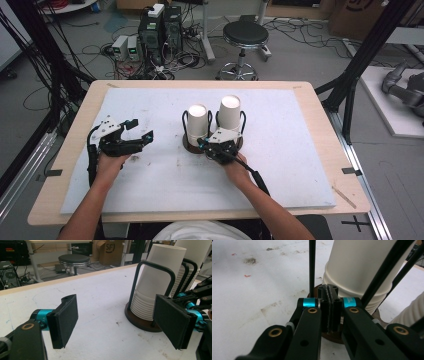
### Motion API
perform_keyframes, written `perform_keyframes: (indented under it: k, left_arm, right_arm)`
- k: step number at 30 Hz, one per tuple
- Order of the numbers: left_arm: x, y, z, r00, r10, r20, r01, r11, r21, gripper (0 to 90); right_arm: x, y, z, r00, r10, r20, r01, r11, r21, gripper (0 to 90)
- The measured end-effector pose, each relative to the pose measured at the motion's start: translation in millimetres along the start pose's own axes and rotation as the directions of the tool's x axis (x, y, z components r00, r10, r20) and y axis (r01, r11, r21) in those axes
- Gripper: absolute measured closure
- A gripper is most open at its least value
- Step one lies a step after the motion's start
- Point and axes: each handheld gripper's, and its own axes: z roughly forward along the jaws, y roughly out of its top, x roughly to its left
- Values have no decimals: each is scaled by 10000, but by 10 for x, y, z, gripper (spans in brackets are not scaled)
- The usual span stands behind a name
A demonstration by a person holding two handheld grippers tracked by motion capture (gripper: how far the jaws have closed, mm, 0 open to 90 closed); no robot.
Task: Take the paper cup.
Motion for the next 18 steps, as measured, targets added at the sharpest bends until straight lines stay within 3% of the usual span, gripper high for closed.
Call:
perform_keyframes:
  k: [2, 6, 12, 18]
  left_arm:
    - [1, 0, 1, 10000, 4, 10, -4, 10000, -1, 206]
    - [1, -1, 2, 10000, -12, 9, 12, 10000, -4, 207]
    - [2, -5, -4, 10000, -5, 24, 5, 10000, 27, 208]
    - [5, -11, -17, 10000, -20, -10, 20, 10000, 30, 208]
  right_arm:
    - [20, -6, 16, 9995, 284, 133, -285, 9996, 55, 862]
    - [59, -14, 44, 9997, 125, 217, -128, 9998, 120, 864]
    - [88, -3, 61, 9989, 278, 380, -282, 9995, 112, 900]
    - [65, 8, 76, 9933, 989, 605, -998, 9949, 126, 900]
